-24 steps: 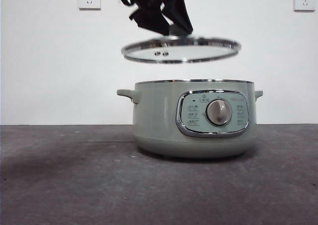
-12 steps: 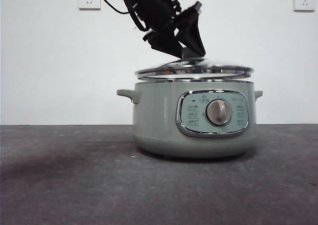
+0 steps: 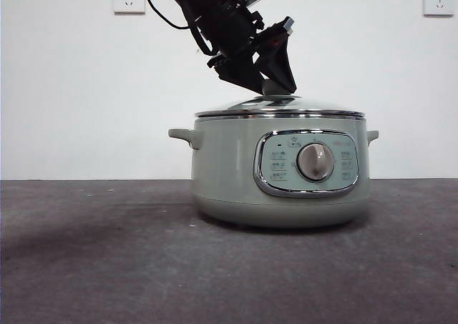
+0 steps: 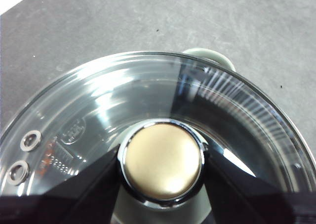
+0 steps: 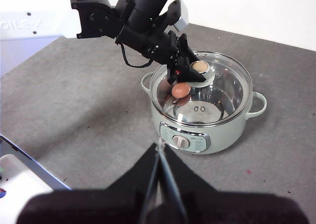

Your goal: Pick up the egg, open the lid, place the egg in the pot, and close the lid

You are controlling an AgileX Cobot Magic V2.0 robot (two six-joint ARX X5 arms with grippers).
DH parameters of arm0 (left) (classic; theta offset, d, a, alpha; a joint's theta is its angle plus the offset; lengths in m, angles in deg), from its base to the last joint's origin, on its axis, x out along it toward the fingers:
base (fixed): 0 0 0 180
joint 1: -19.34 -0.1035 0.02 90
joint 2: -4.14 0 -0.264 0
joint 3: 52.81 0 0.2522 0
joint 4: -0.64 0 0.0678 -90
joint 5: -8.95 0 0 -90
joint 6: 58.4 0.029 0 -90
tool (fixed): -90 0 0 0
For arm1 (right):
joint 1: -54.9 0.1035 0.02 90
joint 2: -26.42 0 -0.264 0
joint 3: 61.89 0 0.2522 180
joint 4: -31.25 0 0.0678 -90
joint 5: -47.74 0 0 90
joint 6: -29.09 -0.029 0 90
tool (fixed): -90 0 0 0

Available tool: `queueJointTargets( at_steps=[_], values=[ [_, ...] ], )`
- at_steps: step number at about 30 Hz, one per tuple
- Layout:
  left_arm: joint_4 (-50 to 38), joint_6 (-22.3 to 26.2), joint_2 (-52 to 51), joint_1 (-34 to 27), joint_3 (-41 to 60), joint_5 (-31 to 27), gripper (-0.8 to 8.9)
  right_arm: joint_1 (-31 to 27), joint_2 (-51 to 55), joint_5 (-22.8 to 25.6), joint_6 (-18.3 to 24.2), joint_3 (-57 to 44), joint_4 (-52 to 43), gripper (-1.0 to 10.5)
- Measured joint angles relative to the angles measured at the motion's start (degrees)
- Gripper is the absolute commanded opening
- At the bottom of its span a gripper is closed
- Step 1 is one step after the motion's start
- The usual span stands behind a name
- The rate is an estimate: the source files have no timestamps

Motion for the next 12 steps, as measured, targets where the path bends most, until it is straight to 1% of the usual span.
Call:
queueJointTargets(
  at_steps=[12],
  values=[
    [0.7,0.0,0.4,0.2,-0.5,0.2,-0.08,0.0,0.2,0.0,0.1,0.0,0.0,-0.1]
  ],
)
